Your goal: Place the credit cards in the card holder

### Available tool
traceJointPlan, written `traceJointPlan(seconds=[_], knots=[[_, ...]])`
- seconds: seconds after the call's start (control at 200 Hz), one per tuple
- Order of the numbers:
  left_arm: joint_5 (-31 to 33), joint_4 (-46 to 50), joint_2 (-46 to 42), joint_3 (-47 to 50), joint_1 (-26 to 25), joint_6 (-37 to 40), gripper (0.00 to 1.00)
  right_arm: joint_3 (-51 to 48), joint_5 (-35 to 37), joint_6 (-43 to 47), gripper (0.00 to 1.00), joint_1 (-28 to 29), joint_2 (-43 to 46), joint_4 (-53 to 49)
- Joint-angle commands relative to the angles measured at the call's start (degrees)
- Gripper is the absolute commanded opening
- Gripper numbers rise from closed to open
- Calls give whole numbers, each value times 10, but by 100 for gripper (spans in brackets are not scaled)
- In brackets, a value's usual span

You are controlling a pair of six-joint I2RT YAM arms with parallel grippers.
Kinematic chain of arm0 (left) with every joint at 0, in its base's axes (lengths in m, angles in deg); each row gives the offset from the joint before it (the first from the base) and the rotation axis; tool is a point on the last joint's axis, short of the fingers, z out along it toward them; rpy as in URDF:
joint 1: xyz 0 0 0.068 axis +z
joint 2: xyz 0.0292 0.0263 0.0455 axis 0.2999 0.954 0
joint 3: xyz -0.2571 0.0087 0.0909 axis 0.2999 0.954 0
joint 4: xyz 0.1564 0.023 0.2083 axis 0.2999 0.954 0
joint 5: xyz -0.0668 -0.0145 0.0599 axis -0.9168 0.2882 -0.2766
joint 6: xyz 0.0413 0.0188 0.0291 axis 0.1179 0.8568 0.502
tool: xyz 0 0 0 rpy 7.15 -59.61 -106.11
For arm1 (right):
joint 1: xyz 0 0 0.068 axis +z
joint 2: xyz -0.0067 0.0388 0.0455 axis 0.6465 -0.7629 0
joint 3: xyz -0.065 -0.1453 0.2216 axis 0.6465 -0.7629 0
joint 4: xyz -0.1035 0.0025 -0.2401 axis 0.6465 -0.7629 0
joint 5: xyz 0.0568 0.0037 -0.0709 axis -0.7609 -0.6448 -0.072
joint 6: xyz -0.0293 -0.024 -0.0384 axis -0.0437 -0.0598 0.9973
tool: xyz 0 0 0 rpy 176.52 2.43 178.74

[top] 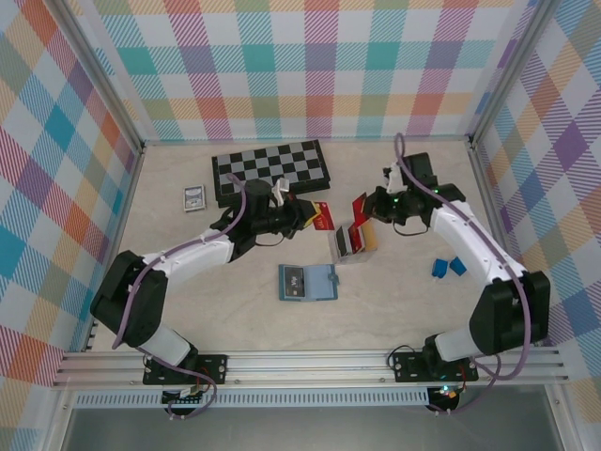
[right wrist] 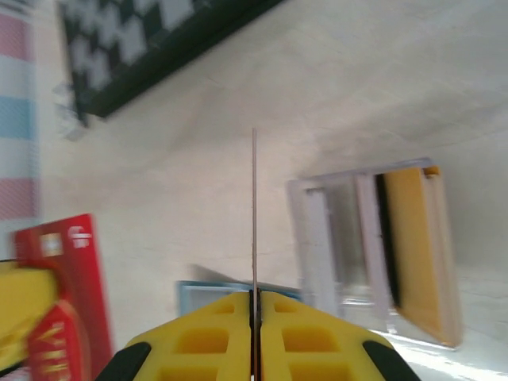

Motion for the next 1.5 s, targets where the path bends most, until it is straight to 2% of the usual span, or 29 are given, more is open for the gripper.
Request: traceJointPlan(seconds=[0.0,0.08,0.31,0.735,0.9,1.045,1.185,1.255,1.335,1.495], knots=[[25,113,-24,16,5,72,0,17,104,95,8,36,-33,-50],[26,134,-37,27,4,87,0,12,154,105,8,53,-50,-46],[38,154,-60,55,5,99,0,-6,174,108,8,76,-79,-11],[25,149,-49,60,3,98,0,-46,210,85,12,100,-110,58],[22,150,-49,65,0,103,0,-64,213,74,24,107,-86,62],[17,152,-47,81,-2,111,0,-69,211,58,27,108,-47,40],[0,180,-33,88,-7,150,0,-89,144,25,34,112,4,39],[4,185,-32,97,-11,163,0,-96,135,9,37,127,18,29],[7,187,-29,105,-12,177,0,-105,105,-11,44,143,22,24],[-1,162,-13,118,-21,193,0,-121,114,-67,61,193,9,7]])
